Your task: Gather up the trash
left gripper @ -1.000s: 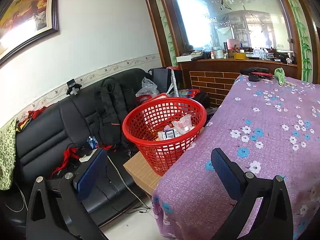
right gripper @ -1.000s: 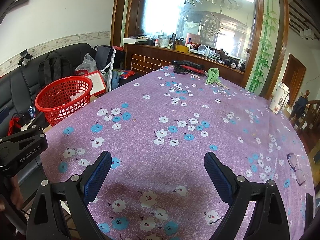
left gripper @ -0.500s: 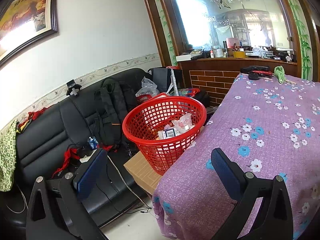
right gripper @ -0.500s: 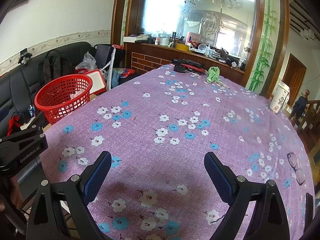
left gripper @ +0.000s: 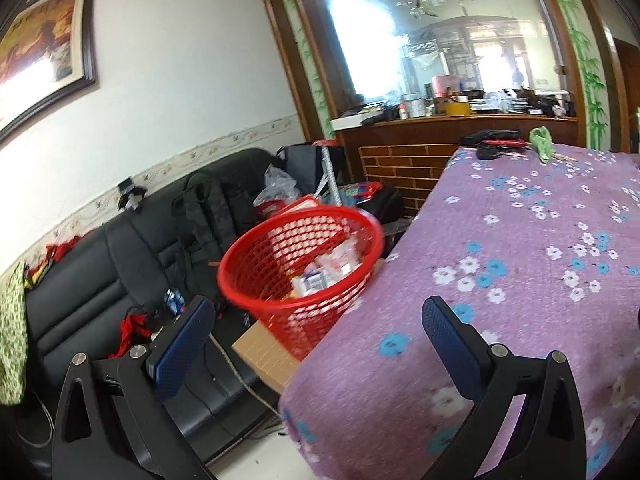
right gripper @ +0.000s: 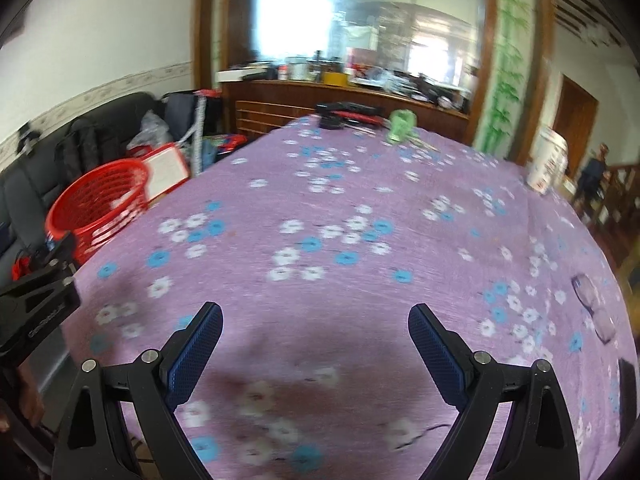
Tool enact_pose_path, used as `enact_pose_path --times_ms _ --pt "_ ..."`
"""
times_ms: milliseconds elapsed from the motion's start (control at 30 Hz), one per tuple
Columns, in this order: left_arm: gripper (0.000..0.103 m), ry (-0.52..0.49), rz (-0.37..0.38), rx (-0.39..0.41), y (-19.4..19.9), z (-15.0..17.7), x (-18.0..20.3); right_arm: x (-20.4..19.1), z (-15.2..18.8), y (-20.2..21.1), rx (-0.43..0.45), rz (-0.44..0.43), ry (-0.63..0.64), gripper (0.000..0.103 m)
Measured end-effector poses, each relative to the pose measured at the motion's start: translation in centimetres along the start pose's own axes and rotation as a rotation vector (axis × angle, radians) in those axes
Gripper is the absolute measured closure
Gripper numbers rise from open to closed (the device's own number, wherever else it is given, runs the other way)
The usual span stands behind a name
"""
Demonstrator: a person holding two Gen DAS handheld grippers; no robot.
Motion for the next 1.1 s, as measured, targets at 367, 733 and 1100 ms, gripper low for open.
enact_pose_path --times_ms 367,733,1100 --pt "0.0 -0.161 0.557 -0.222 -0.2 -2.9 16.3 17.2 1.2 -3.1 -0.143 0.306 -0.295 0.001" --pt "0.0 -0.339 0.763 -0.354 1.4 -1.0 29.6 24.0 4.7 -6.1 -0.277 0.342 -0.414 0.001" --pt "0.0 -0.247 0.797 -0.423 -0.4 -1.0 30.0 23.3 5.0 -6.4 -0.298 0.343 -0.375 0.0"
Point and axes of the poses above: each gripper's, at about its wrist camera, not at the fingertips, and y roughly against the way its jaws point, x to its right, z to its underside, the point moved 4 cm from there along -y, roughly the way its jaws point, and after that the axes turned 6 degrees about x, right-handed, at the moved point
